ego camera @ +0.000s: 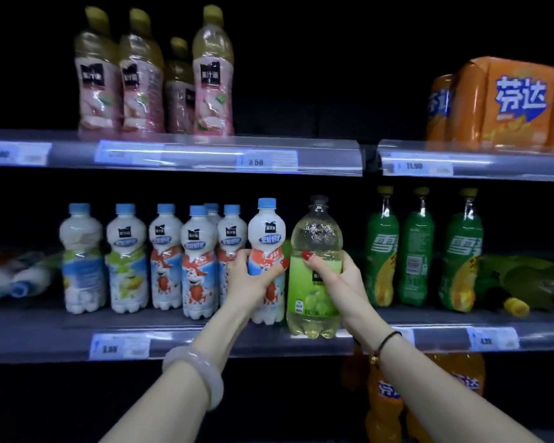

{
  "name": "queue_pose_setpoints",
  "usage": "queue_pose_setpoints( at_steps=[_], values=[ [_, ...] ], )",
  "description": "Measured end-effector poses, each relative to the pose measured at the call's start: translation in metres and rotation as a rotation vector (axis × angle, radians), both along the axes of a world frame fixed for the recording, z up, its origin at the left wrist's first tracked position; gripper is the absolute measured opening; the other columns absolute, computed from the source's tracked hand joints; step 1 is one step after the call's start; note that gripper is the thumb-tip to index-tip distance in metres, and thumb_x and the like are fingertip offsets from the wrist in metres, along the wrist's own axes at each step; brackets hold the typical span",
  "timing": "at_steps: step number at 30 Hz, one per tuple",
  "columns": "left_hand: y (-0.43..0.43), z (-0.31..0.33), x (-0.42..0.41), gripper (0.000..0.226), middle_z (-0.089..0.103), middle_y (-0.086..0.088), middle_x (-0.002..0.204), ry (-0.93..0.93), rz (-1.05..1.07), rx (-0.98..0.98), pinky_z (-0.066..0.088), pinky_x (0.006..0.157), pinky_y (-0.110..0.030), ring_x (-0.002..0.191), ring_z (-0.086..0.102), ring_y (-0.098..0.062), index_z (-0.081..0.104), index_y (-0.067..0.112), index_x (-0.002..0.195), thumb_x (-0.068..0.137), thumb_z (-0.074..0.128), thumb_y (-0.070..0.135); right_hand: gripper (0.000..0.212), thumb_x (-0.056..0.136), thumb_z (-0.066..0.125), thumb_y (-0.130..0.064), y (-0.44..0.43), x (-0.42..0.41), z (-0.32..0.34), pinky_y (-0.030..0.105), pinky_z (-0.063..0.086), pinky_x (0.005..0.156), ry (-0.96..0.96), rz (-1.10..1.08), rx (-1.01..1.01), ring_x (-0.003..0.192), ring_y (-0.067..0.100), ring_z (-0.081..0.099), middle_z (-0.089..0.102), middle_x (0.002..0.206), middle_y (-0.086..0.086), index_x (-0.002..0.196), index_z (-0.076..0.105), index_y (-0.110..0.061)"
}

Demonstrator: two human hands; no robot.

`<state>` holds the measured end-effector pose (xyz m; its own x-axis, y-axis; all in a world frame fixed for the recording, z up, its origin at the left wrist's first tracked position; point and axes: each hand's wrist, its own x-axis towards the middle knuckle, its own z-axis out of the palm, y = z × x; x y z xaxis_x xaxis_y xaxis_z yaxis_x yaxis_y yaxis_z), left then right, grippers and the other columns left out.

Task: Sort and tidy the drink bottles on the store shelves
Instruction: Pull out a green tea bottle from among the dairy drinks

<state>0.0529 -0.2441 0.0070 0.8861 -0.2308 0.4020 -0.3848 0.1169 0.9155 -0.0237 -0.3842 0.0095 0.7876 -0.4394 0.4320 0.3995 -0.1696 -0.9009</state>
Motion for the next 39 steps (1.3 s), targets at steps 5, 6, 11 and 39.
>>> queue_pose_setpoints(
  at_steps=[5,6,11,39],
  values=[
    [-0.006,-0.007,0.028,0.046,0.065,-0.005,0.107,0.006,0.031,-0.006,0.054,0.086,-0.036,0.095,0.063,-0.018,0.051,0.01,0.114,0.077,0.075,0.022,0.045,0.063,0.076,-0.044,0.004,0.029,0.001,0.023,0.052,0.066,-0.029,-0.054,-0.029,0.088,0.01,0.067,0.068,0.101,-0.002,0.1,0.054,-0.03],
    [-0.009,-0.008,0.031,0.044,0.063,-0.002,0.102,-0.009,0.068,0.015,0.053,0.077,-0.024,0.088,0.061,-0.012,0.049,0.011,0.111,0.077,0.075,0.023,0.046,0.061,0.076,-0.045,0.002,0.032,0.0,0.02,0.051,0.063,-0.031,-0.065,-0.033,0.087,0.008,0.067,0.068,0.1,-0.003,0.098,0.054,-0.03],
    [-0.018,-0.016,0.029,0.035,0.051,0.003,0.085,-0.086,0.235,0.157,0.038,0.054,-0.018,0.074,0.052,-0.006,0.037,0.015,0.097,0.084,0.067,0.03,0.034,0.074,0.078,-0.032,-0.007,0.044,-0.009,0.013,0.05,0.056,-0.031,-0.109,-0.034,0.084,0.007,0.067,0.068,0.098,-0.003,0.098,0.054,-0.03],
    [-0.001,-0.022,0.031,0.039,0.047,-0.017,0.123,-0.306,0.571,0.425,0.044,0.096,-0.045,0.112,0.048,-0.034,0.049,0.001,0.116,0.09,0.057,0.029,0.063,0.072,0.076,-0.046,-0.006,0.074,-0.015,0.029,0.055,0.081,0.027,0.024,-0.103,0.098,0.009,0.065,0.065,0.107,-0.007,0.125,0.045,-0.027]
  ],
)
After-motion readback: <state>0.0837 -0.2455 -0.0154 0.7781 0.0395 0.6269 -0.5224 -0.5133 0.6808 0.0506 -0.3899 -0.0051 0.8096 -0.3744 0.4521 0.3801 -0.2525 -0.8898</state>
